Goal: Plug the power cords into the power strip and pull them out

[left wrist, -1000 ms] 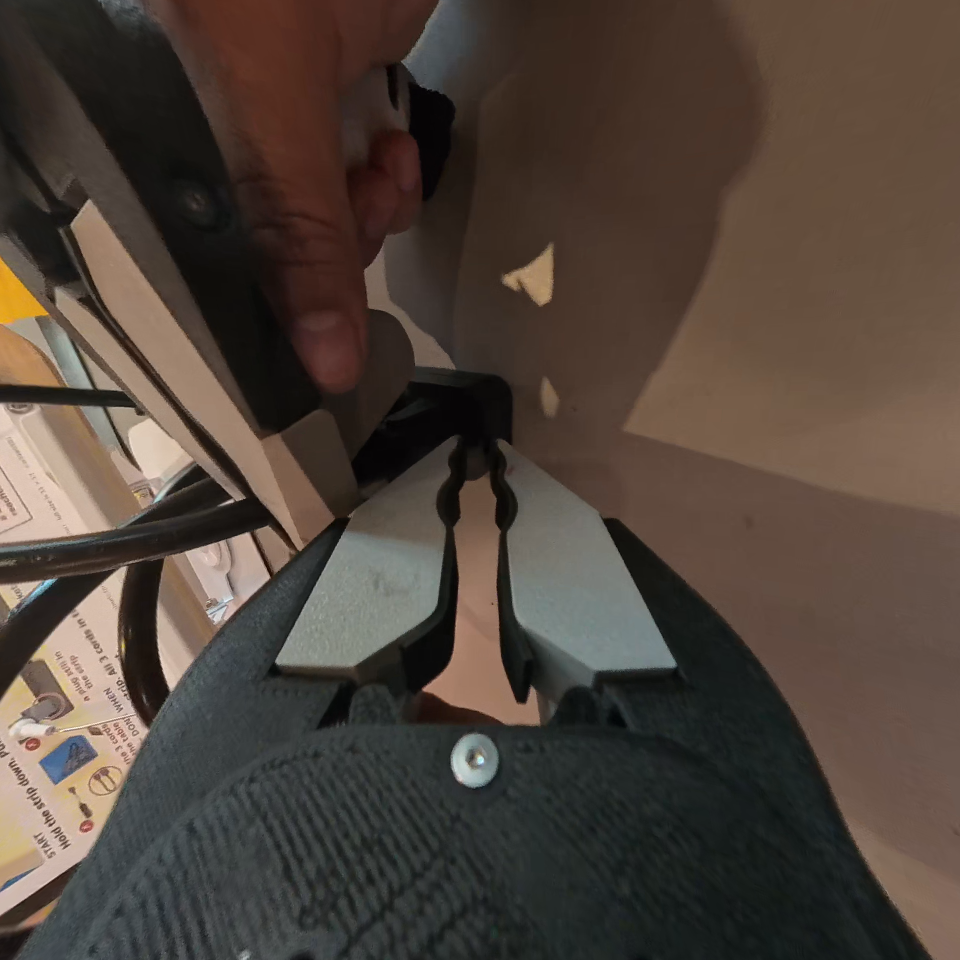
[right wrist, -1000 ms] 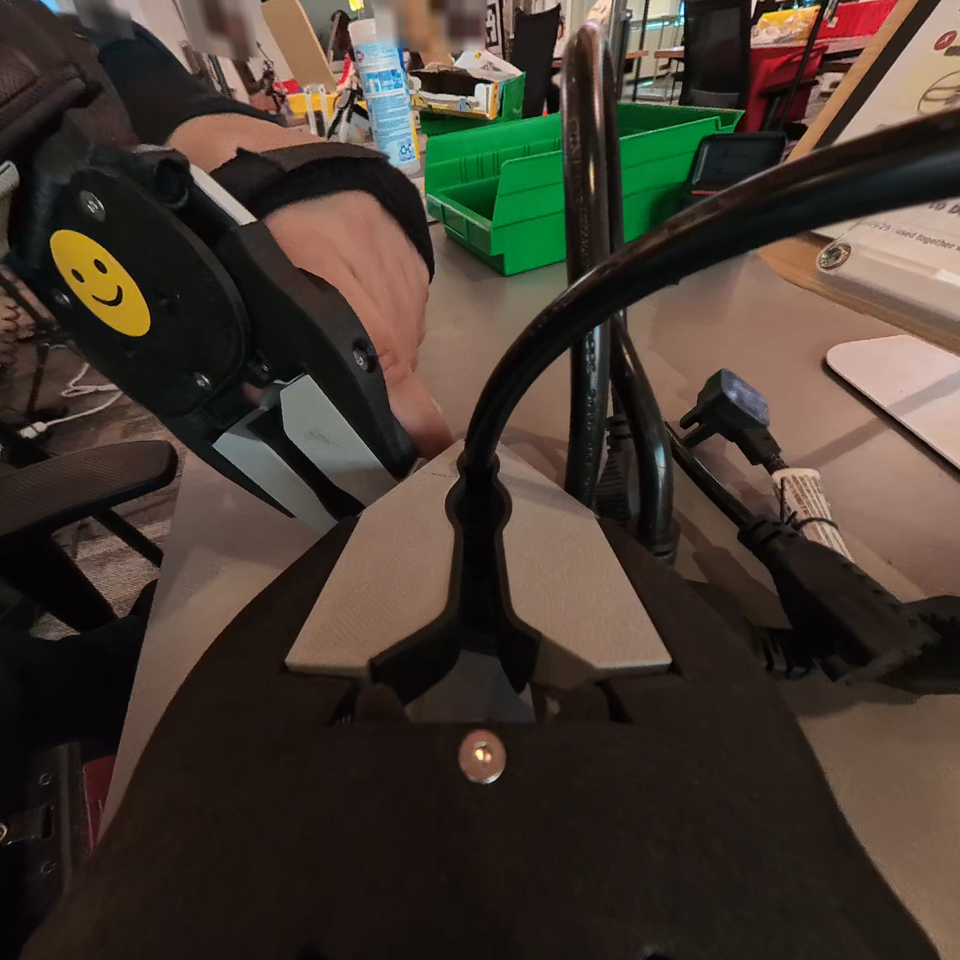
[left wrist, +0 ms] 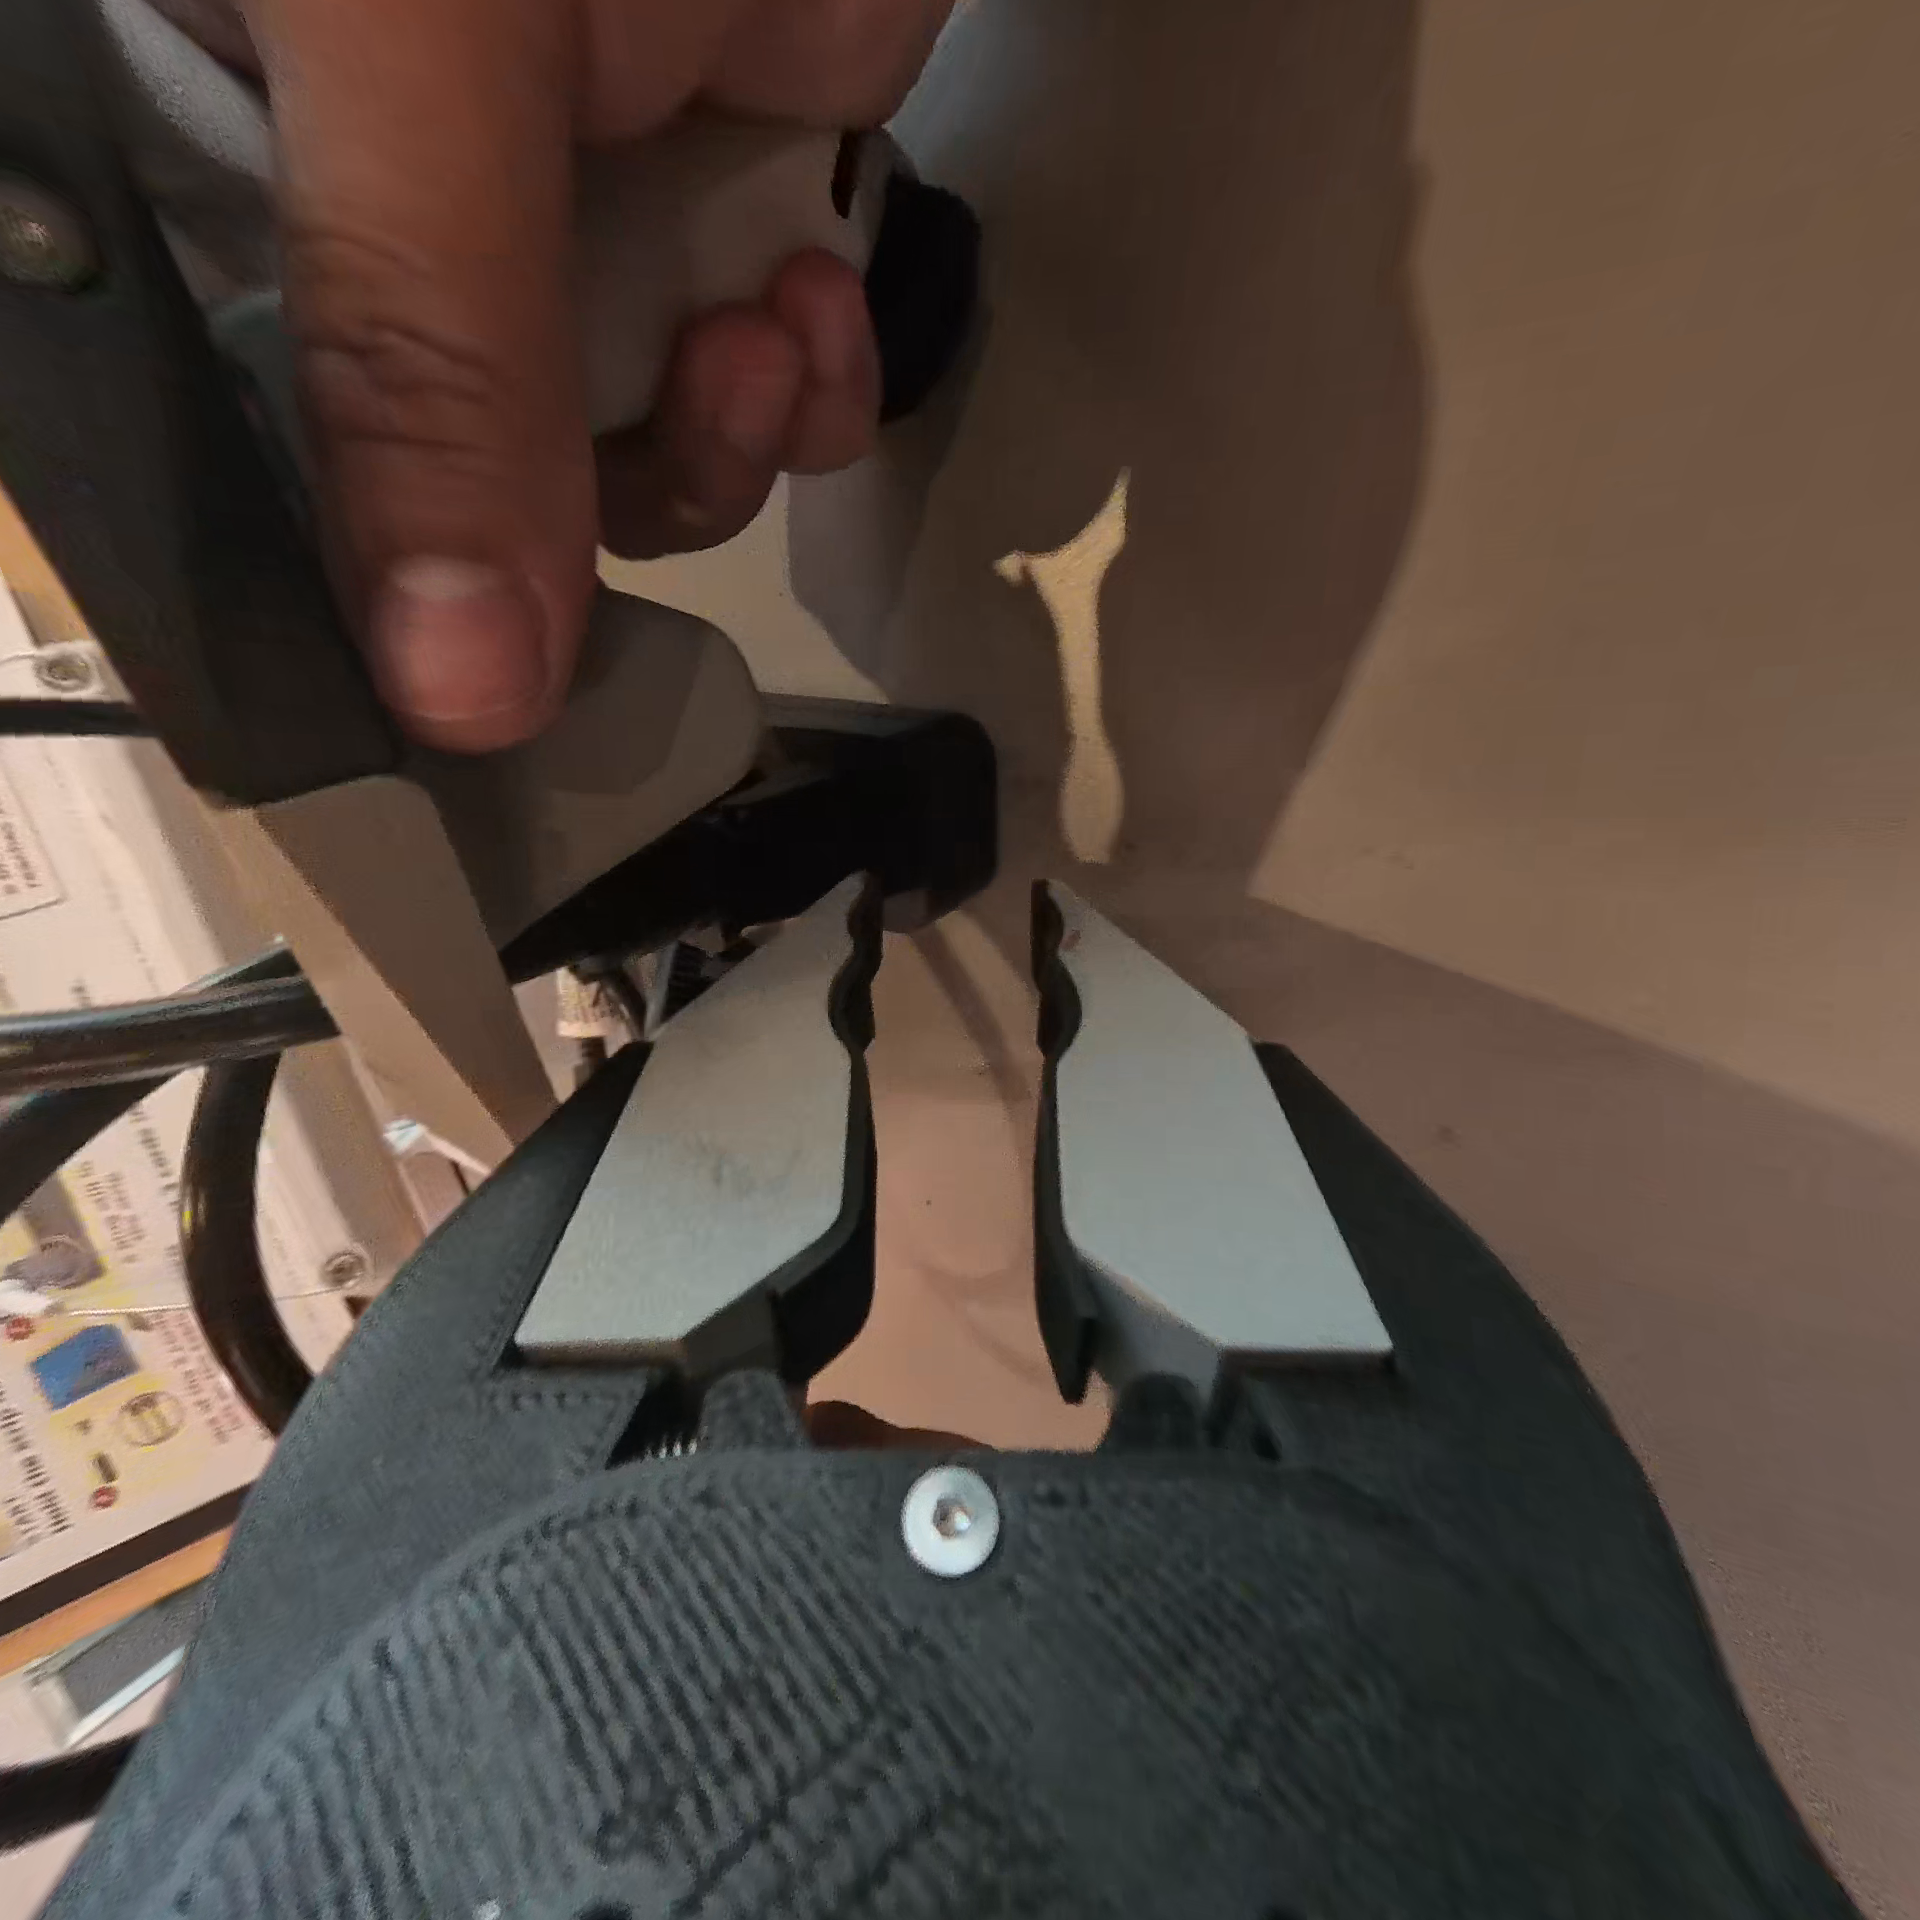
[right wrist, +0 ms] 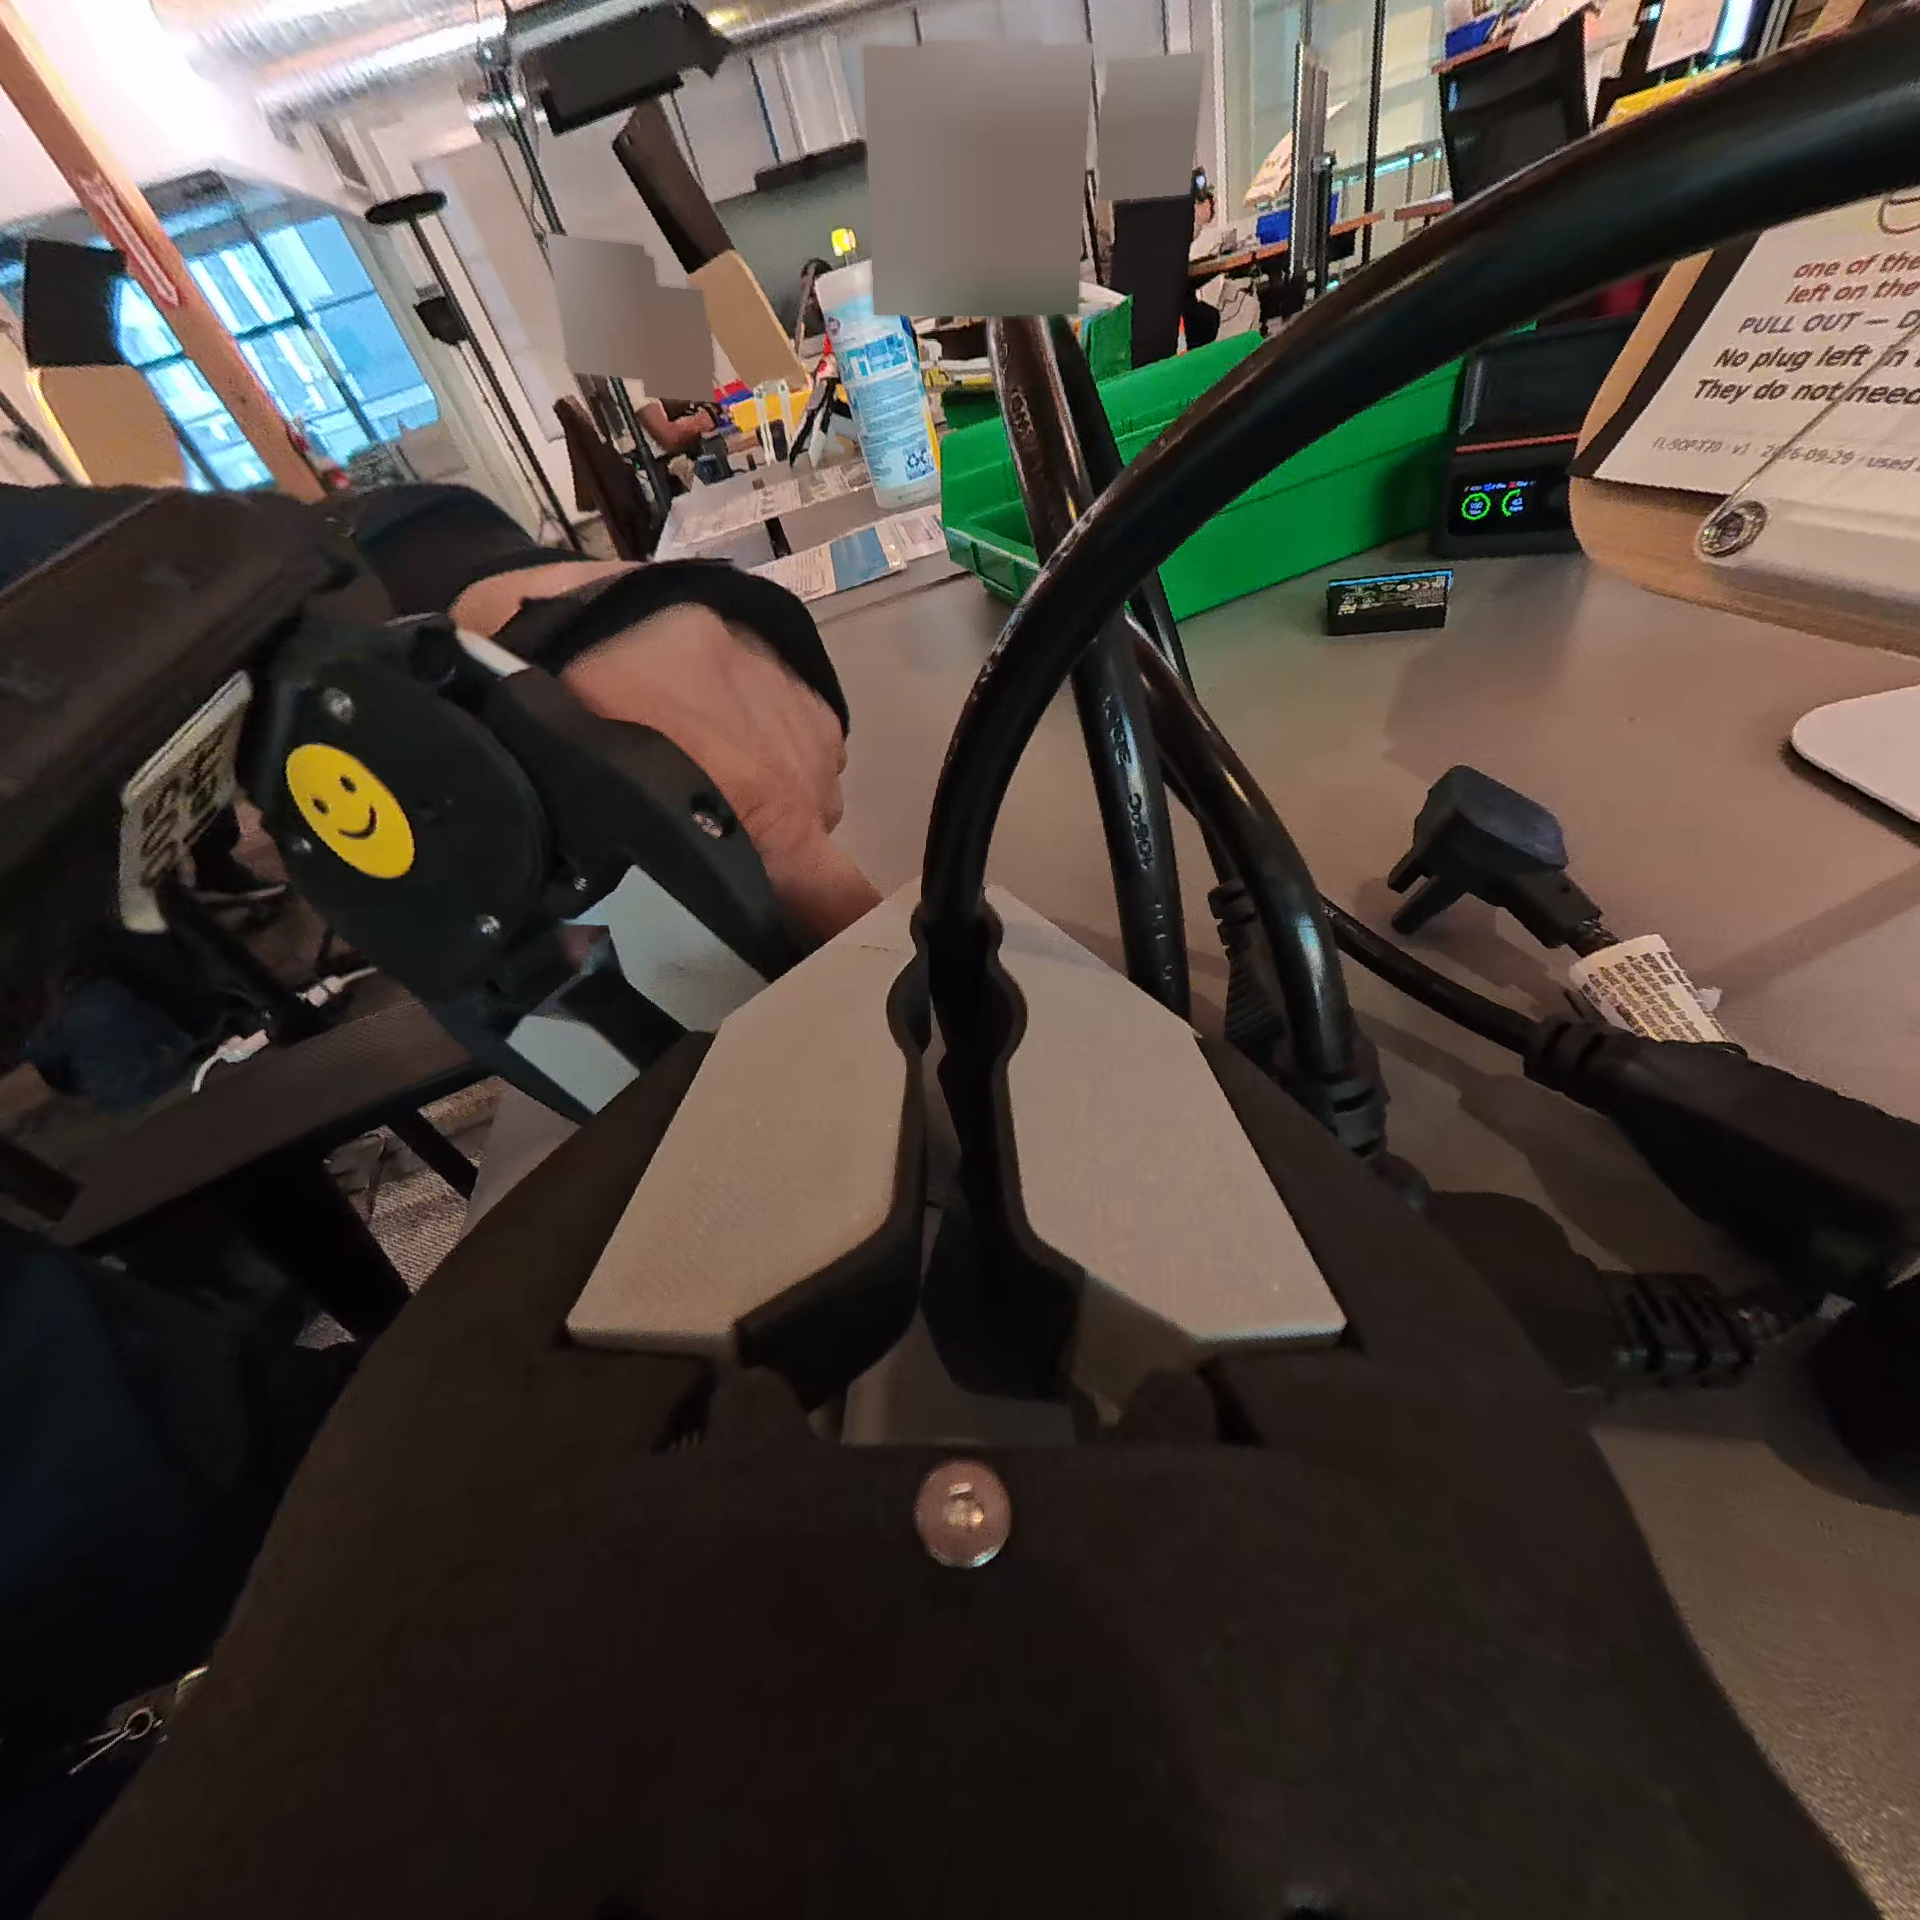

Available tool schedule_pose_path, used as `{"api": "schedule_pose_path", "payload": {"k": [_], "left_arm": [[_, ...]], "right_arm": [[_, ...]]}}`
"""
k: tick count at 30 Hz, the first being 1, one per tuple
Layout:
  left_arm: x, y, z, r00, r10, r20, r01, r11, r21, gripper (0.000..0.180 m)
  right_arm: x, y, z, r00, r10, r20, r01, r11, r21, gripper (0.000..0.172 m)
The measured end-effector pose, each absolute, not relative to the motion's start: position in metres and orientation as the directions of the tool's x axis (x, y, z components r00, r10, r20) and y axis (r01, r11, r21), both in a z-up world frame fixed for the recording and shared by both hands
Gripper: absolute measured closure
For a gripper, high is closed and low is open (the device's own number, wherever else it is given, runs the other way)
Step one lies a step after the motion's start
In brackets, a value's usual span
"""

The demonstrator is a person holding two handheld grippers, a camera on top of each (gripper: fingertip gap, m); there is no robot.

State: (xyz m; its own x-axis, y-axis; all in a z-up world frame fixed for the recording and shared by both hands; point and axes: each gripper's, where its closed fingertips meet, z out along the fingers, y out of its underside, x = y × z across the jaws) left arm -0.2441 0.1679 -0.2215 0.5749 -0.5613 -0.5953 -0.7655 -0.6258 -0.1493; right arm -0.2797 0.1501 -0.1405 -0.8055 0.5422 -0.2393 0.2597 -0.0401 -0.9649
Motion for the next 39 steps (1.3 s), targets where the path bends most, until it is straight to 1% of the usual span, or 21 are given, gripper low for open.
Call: {"api": "schedule_pose_path", "payload": {"k": [4,6,8,11,12,14,17,21,24,29,32,34,39], "left_arm": [[-0.247,0.167,-0.224,0.513,-0.596,-0.618,-0.788,-0.613,-0.062,0.149],[-0.248,0.168,-0.225,0.502,-0.604,-0.618,-0.785,-0.619,-0.033,0.147],[-0.248,0.168,-0.225,0.513,-0.612,-0.602,-0.775,-0.632,-0.019,0.146],[-0.248,0.17,-0.225,0.517,-0.626,-0.584,-0.771,-0.637,0.001,0.145],[-0.248,0.17,-0.225,0.512,-0.631,-0.583,-0.772,-0.635,0.01,0.145],[-0.248,0.171,-0.224,0.503,-0.638,-0.583,-0.772,-0.635,0.027,0.146],[-0.248,0.175,-0.224,0.507,-0.631,-0.587,-0.771,-0.636,0.019,0.146],[-0.248,0.179,-0.222,0.524,-0.605,-0.599,-0.767,-0.641,-0.025,0.153],[-0.247,0.18,-0.223,0.536,-0.595,-0.599,-0.764,-0.643,-0.046,0.151],[-0.247,0.18,-0.224,0.514,-0.595,-0.618,-0.769,-0.639,-0.024,0.15],[-0.246,0.181,-0.224,0.527,-0.586,-0.615,-0.764,-0.644,-0.041,0.15],[-0.246,0.181,-0.224,0.535,-0.582,-0.612,-0.76,-0.648,-0.049,0.15],[-0.247,0.181,-0.223,0.522,-0.593,-0.613,-0.764,-0.645,-0.027,0.151]], "right_arm": [[-0.282,0.152,-0.141,-0.795,0.555,-0.244,0.265,-0.044,-0.963,0.17],[-0.283,0.155,-0.143,-0.787,0.578,-0.213,0.252,-0.013,-0.968,0.17],[-0.284,0.158,-0.148,-0.782,0.609,-0.132,0.224,0.077,-0.972,0.171],[-0.282,0.166,-0.16,-0.767,0.641,0.046,0.16,0.261,-0.952,0.171],[-0.283,0.167,-0.161,-0.758,0.646,0.086,0.135,0.286,-0.949,0.169],[-0.283,0.168,-0.161,-0.754,0.648,0.103,0.131,0.302,-0.944,0.168],[-0.283,0.171,-0.162,-0.755,0.647,0.11,0.145,0.327,-0.934,0.168],[-0.282,0.175,-0.162,-0.749,0.645,0.153,0.13,0.37,-0.92,0.168],[-0.281,0.177,-0.163,-0.752,0.638,0.167,0.127,0.389,-0.913,0.167],[-0.278,0.181,-0.16,-0.753,0.623,0.214,0.083,0.412,-0.907,0.164],[-0.276,0.182,-0.16,-0.767,0.618,0.173,0.102,0.383,-0.918,0.164],[-0.276,0.183,-0.159,-0.767,0.616,0.177,0.099,0.387,-0.917,0.164],[-0.275,0.184,-0.159,-0.773,0.606,0.19,0.089,0.399,-0.913,0.163]]}}
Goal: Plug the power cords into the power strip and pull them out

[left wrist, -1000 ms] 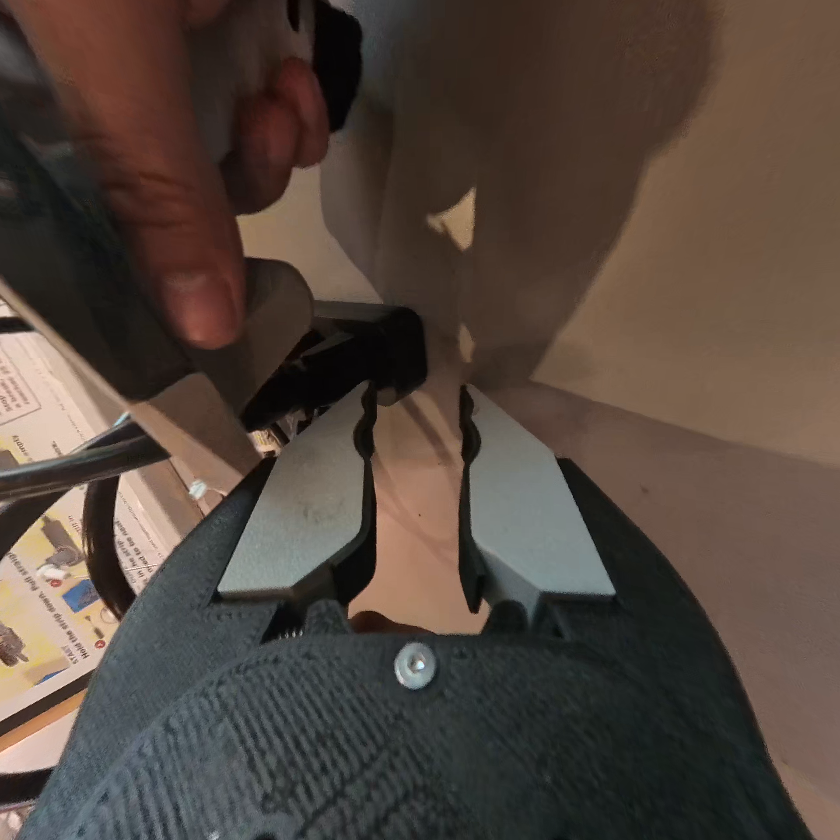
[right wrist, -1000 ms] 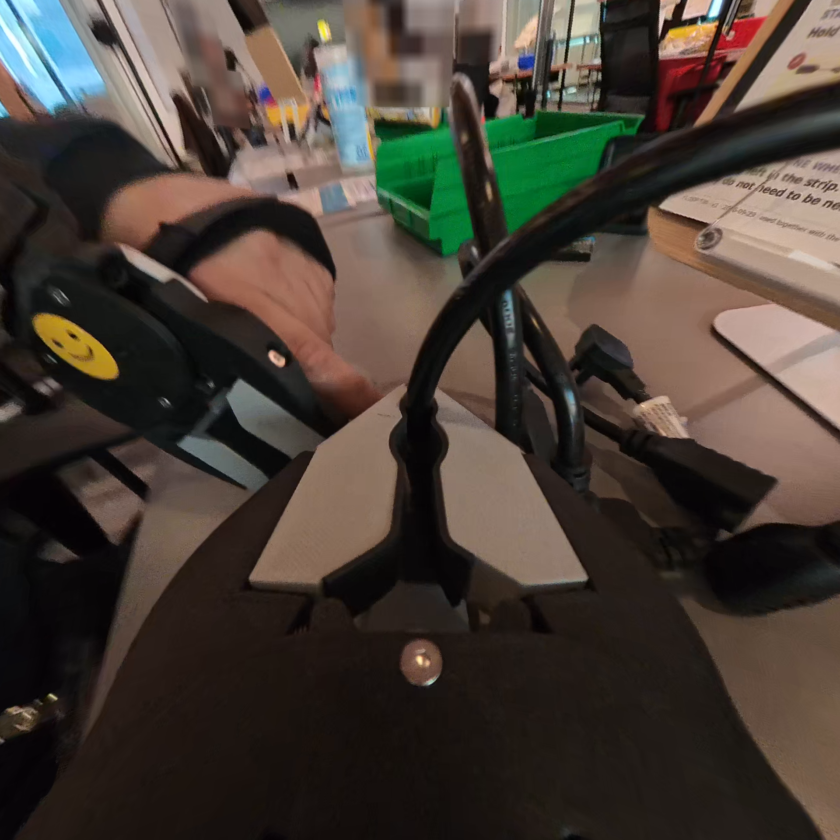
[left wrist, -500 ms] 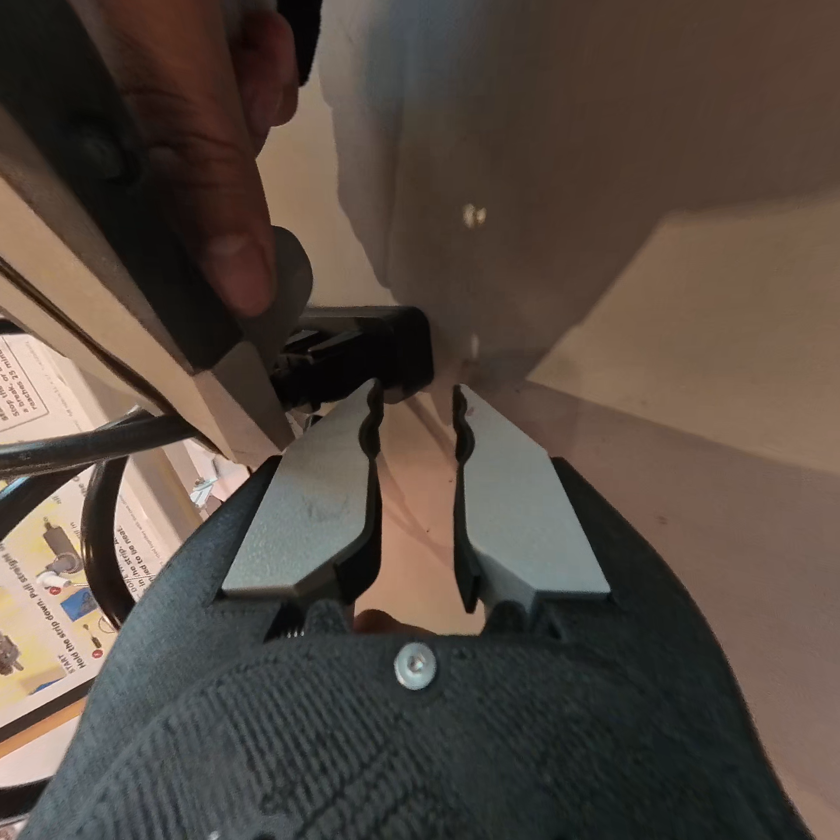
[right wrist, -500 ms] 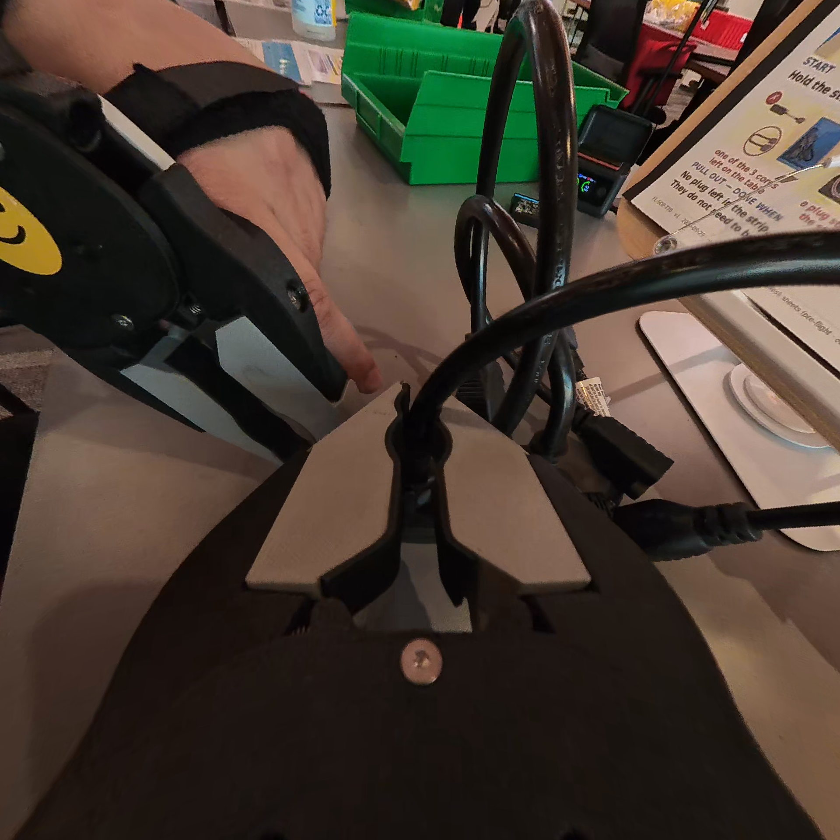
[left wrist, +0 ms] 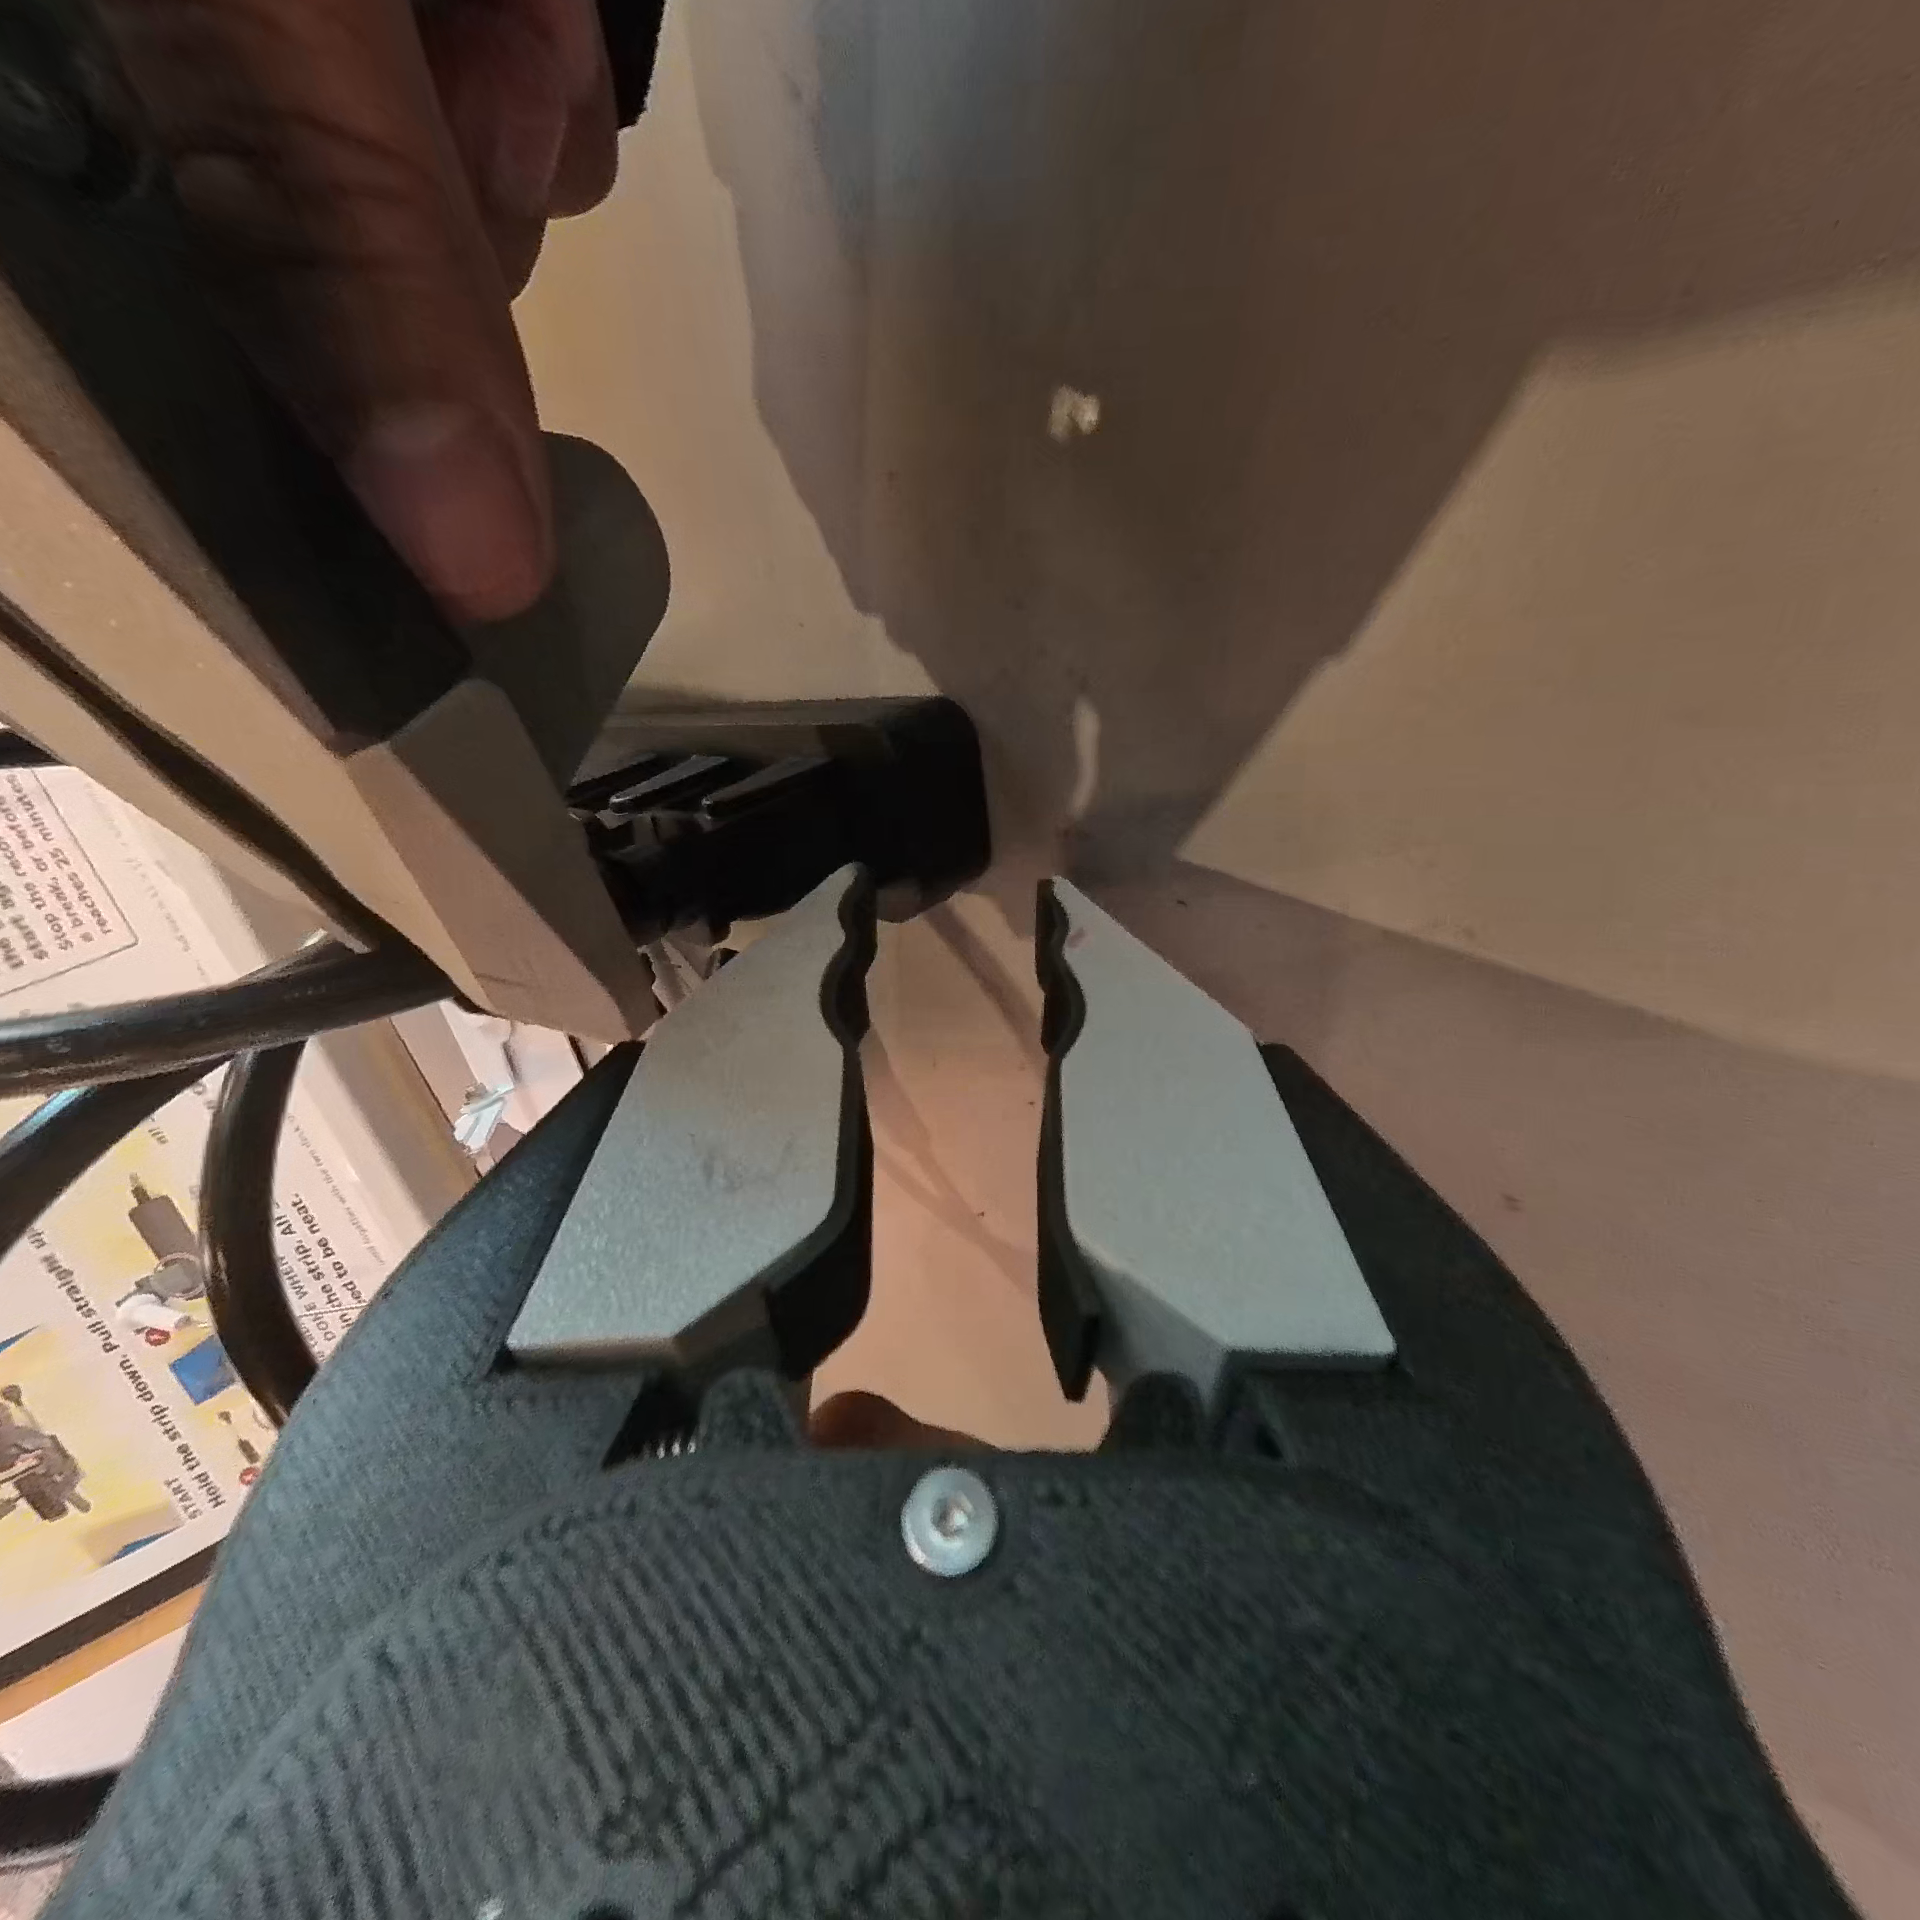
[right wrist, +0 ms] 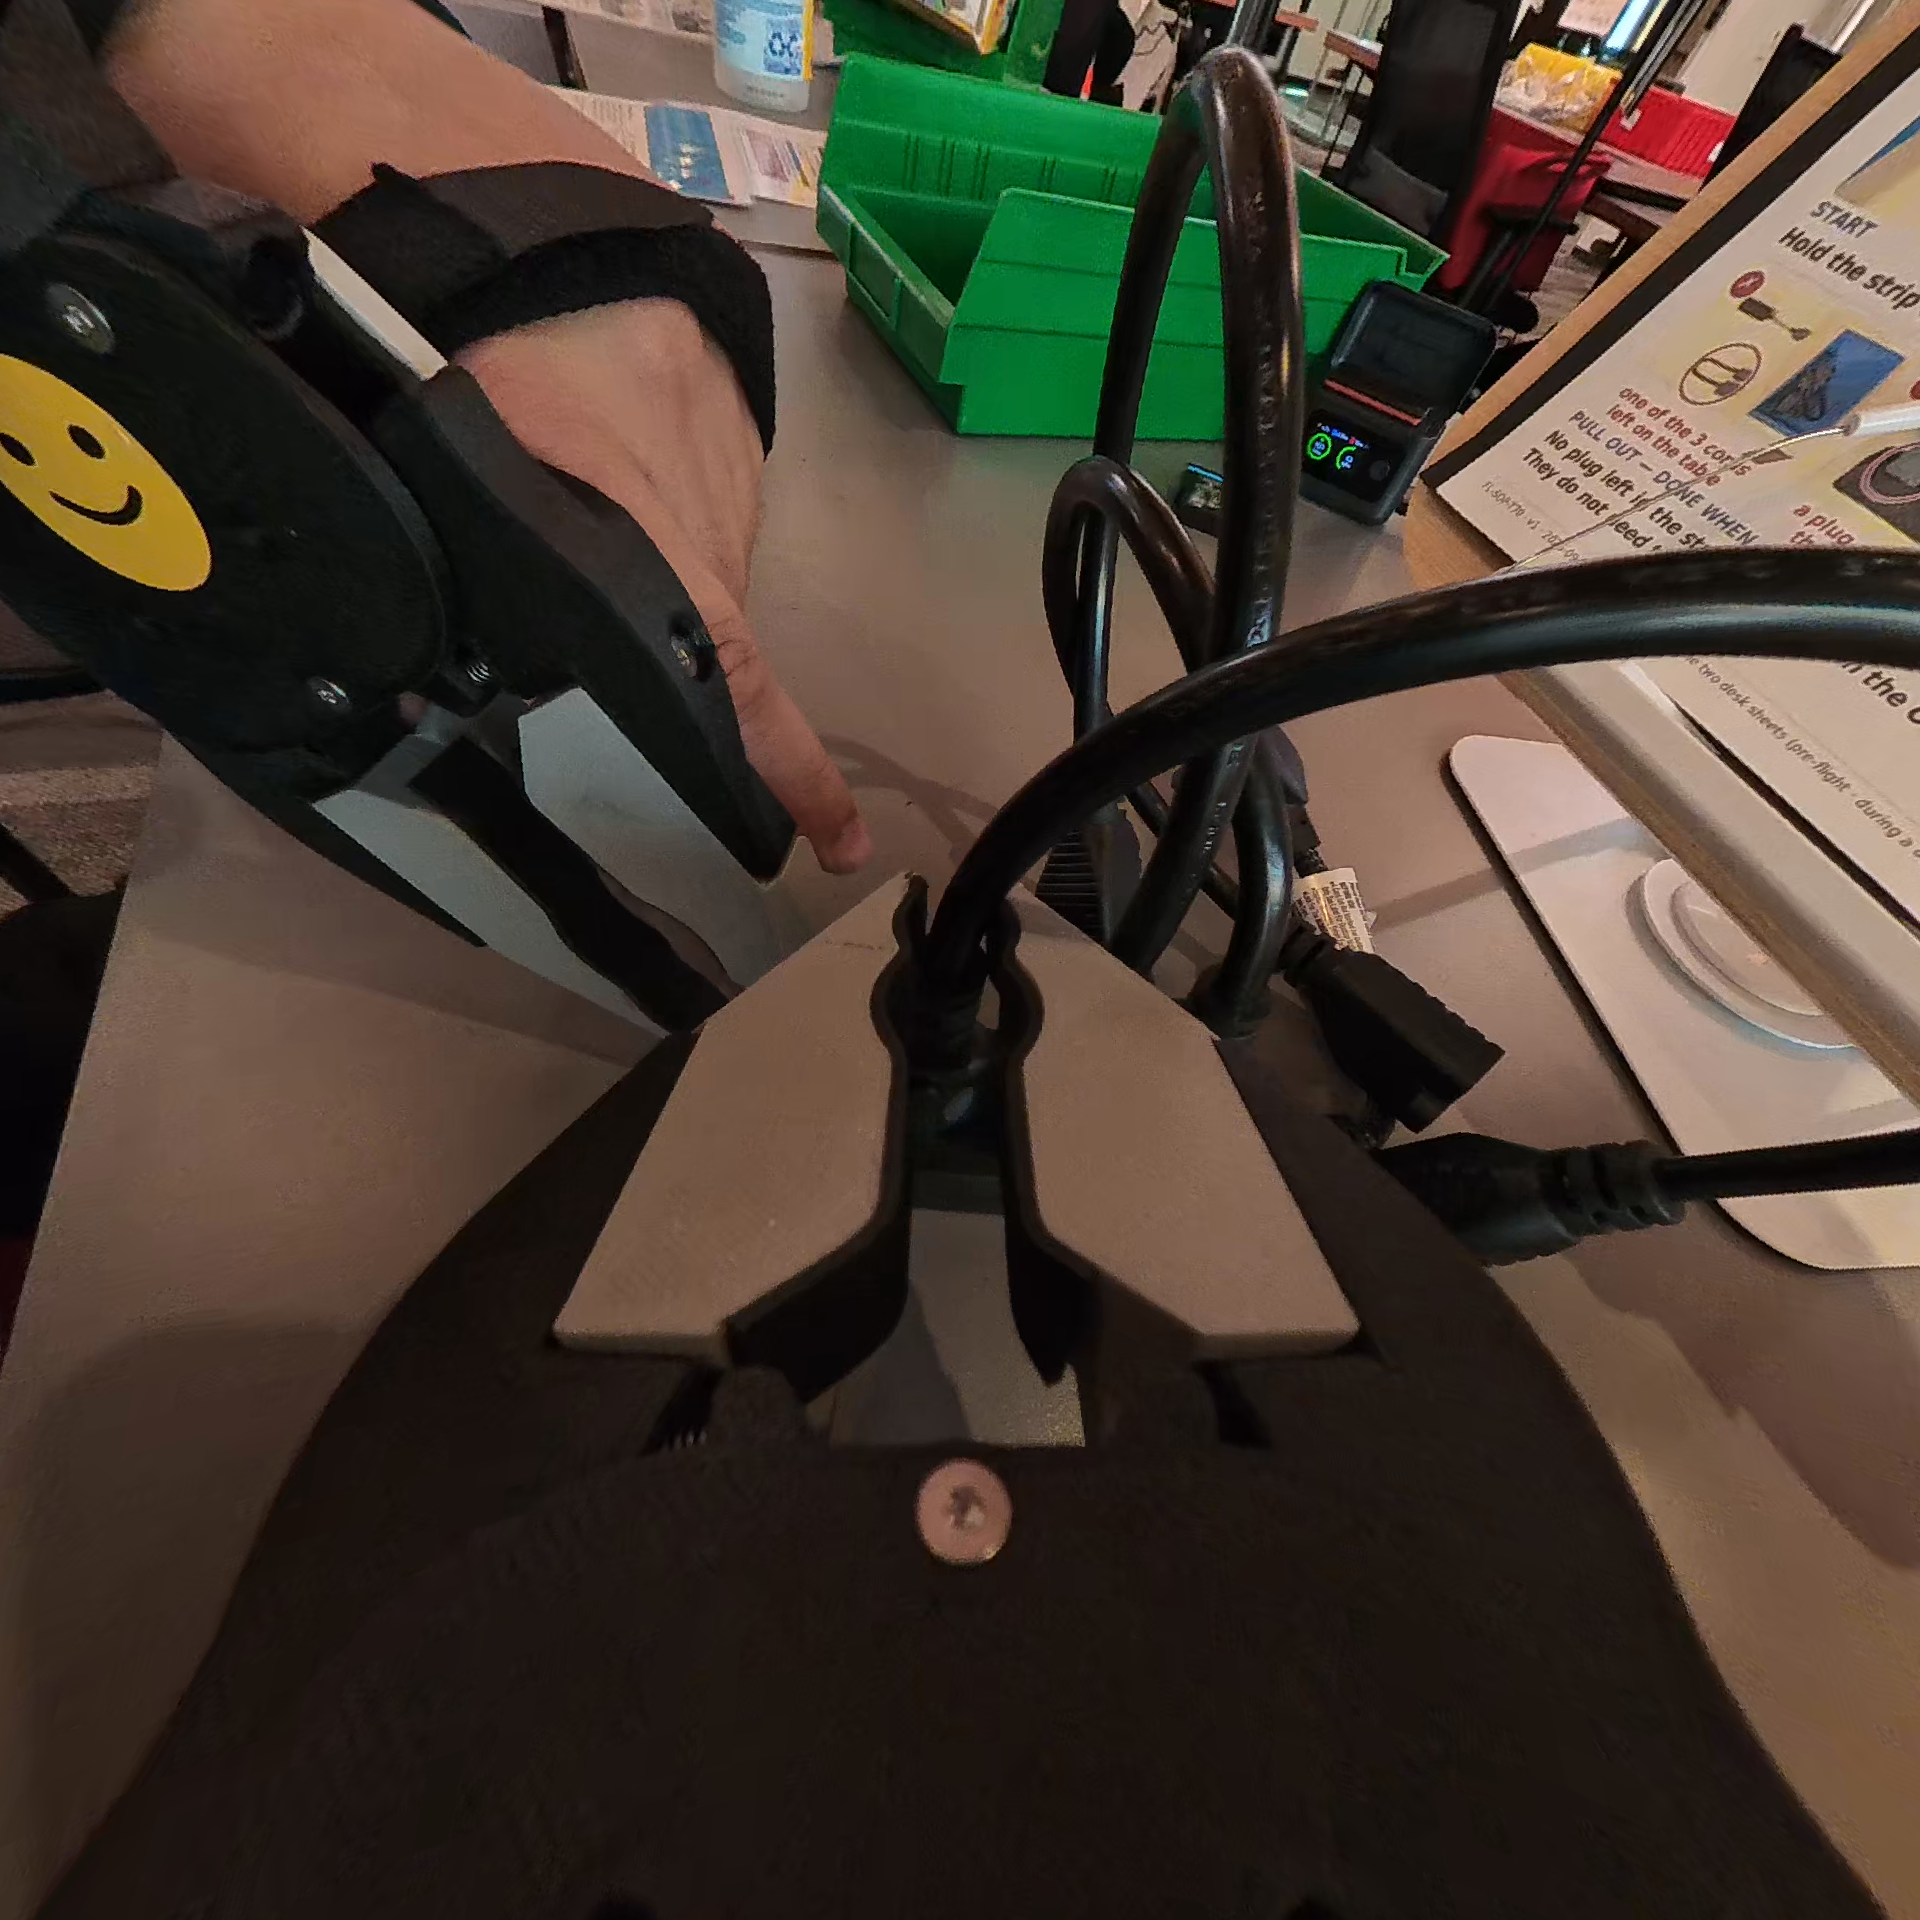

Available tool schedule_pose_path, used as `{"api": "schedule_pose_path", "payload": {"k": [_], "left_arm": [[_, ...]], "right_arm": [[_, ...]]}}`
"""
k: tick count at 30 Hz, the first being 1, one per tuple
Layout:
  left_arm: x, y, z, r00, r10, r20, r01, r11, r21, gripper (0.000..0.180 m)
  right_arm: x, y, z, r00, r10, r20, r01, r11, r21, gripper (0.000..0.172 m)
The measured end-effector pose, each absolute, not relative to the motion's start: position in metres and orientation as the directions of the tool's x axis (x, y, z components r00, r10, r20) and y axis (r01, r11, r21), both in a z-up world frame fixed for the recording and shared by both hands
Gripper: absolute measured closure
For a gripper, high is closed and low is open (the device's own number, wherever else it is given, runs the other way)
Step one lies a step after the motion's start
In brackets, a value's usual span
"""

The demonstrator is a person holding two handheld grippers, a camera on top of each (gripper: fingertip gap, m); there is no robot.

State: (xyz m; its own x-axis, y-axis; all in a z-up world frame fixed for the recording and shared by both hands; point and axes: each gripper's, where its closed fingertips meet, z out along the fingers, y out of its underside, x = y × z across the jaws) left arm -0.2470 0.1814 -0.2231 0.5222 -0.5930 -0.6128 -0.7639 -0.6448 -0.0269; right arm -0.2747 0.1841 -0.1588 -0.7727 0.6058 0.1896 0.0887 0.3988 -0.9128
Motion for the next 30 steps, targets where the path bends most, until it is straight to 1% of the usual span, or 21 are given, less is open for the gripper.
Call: {"api": "schedule_pose_path", "payload": {"k": [2,5,9,12,15,30], "left_arm": [[-0.248,0.183,-0.222,0.527,-0.597,-0.605,-0.76,-0.649,-0.021,0.155],[-0.252,0.186,-0.218,0.523,-0.605,-0.6,-0.758,-0.652,-0.003,0.169],[-0.252,0.184,-0.217,0.522,-0.629,-0.576,-0.758,-0.652,0.025,0.169],[-0.252,0.184,-0.217,0.523,-0.618,-0.587,-0.752,-0.659,0.023,0.169],[-0.253,0.184,-0.217,0.53,-0.615,-0.584,-0.746,-0.665,0.023,0.17],[-0.254,0.187,-0.217,0.519,-0.614,-0.595,-0.748,-0.663,0.03,0.169]], "right_arm": [[-0.275,0.183,-0.159,-0.781,0.602,0.165,0.103,0.385,-0.917,0.164],[-0.276,0.178,-0.158,-0.793,0.607,0.051,0.189,0.324,-0.927,0.166],[-0.278,0.171,-0.155,-0.799,0.598,-0.065,0.242,0.222,-0.945,0.166],[-0.278,0.171,-0.155,-0.796,0.603,-0.05,0.23,0.226,-0.946,0.167],[-0.279,0.169,-0.154,-0.795,0.596,-0.111,0.262,0.173,-0.949,0.167],[-0.282,0.17,-0.15,-0.774,0.553,-0.308,0.364,-0.008,-0.931,0.167]]}}
